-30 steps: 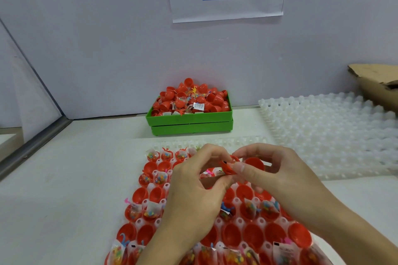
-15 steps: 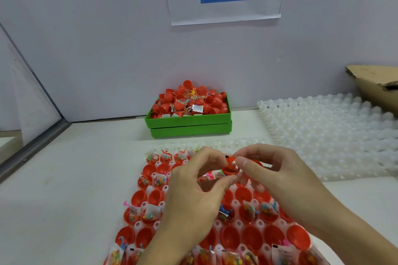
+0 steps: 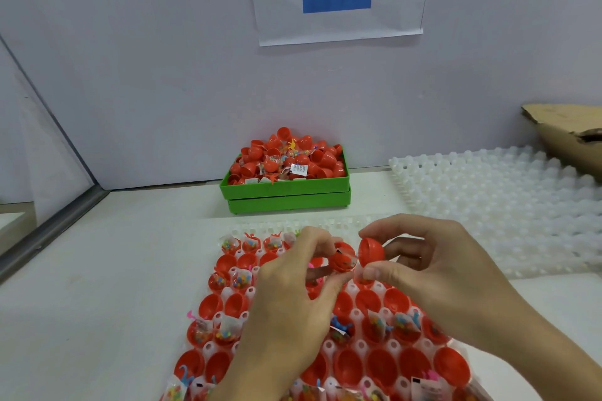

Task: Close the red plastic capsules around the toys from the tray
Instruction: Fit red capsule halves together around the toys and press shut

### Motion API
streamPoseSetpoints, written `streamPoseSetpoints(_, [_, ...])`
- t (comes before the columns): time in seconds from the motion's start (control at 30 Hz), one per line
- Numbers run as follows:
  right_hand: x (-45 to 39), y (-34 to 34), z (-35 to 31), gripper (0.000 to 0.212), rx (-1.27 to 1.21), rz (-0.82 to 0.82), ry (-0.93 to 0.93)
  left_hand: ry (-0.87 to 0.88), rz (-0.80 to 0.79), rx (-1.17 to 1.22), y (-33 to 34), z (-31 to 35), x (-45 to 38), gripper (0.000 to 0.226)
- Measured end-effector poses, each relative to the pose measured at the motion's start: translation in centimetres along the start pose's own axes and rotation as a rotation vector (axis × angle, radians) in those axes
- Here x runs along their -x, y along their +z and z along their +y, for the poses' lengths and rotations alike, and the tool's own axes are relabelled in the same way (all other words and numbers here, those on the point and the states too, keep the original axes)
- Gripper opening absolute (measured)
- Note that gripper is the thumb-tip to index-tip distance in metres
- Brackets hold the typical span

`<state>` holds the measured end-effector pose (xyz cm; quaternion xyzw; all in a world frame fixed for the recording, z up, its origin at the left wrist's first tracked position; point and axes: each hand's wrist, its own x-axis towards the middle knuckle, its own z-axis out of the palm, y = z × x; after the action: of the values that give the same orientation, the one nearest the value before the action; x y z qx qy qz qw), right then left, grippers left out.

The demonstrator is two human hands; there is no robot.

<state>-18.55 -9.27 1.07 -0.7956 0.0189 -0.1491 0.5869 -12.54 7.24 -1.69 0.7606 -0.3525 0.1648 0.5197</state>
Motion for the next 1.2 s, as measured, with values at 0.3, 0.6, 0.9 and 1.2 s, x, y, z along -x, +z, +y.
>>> streamPoseSetpoints(0.3, [0.02, -0.07, 0.13, 0.03, -0.031, 0.004, -0.055, 0.058, 0.013, -0.04, -0.11, -0.22, 0.07, 0.03])
streamPoseSetpoints(0.6, [-0.08, -0.07, 0.05, 0.032, -0.023, 0.034, -0.116, 0.023, 0.049, 0.019, -0.27, 0.73, -0.13, 0.023])
streamPoseSetpoints(0.9, [-0.03, 0.49, 0.17, 0.039, 0.176, 0.043, -0.262, -0.078, 0.035, 0.089, 0.18, 0.23, 0.2, 0.022])
streamPoseSetpoints(1.2, [-0.09, 0.55, 0.26, 0.035, 0.156, 0.11, -0.268, -0.062, 0.083, 0.148, 0.12, 0.61, 0.27, 0.023])
